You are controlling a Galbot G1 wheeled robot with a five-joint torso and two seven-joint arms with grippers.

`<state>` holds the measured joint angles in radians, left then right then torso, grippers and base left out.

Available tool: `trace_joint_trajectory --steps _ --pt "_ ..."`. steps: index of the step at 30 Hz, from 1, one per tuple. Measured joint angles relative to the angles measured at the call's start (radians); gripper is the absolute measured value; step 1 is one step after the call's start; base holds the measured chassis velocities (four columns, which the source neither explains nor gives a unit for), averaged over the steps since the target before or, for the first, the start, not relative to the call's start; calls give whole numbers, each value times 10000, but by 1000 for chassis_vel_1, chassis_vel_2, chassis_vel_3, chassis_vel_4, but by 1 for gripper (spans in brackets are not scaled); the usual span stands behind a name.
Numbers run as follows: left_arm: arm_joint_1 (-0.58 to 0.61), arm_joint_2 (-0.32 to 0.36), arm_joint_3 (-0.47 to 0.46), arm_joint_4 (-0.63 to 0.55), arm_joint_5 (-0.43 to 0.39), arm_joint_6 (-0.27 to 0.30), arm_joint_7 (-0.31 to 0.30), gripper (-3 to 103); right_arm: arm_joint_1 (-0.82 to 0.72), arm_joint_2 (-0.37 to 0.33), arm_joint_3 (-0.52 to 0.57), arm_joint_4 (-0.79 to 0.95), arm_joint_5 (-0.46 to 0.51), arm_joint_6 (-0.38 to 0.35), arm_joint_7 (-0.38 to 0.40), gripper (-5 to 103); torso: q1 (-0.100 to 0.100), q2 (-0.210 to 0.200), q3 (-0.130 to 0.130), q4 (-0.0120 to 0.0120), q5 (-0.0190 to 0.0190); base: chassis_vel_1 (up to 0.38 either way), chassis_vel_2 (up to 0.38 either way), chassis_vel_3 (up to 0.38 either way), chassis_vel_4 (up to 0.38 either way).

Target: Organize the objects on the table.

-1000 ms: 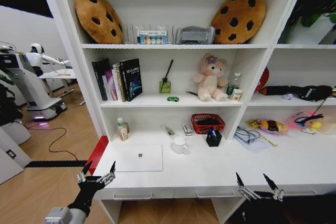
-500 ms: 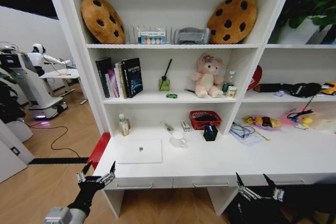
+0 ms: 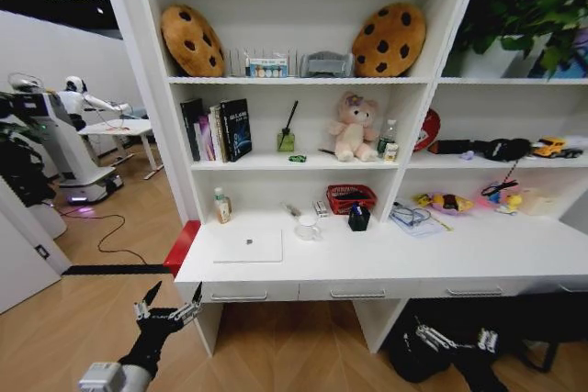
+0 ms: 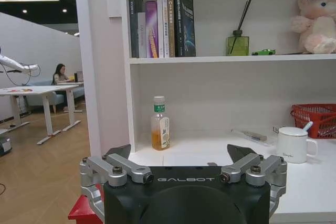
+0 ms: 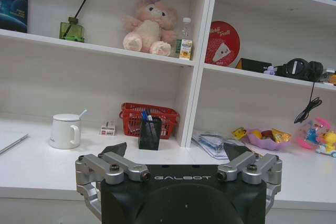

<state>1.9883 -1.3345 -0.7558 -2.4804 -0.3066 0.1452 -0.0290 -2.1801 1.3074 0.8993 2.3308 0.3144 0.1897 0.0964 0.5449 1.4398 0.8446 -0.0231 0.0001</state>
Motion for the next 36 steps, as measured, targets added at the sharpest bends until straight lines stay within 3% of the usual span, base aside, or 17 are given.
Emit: trace_joint_trajectory --steps 36 --pt "0 0 0 0 0 -1 0 100 0 0 0 0 0 0 0 100 3 -2 1 0 0 135 -138 -133 136"
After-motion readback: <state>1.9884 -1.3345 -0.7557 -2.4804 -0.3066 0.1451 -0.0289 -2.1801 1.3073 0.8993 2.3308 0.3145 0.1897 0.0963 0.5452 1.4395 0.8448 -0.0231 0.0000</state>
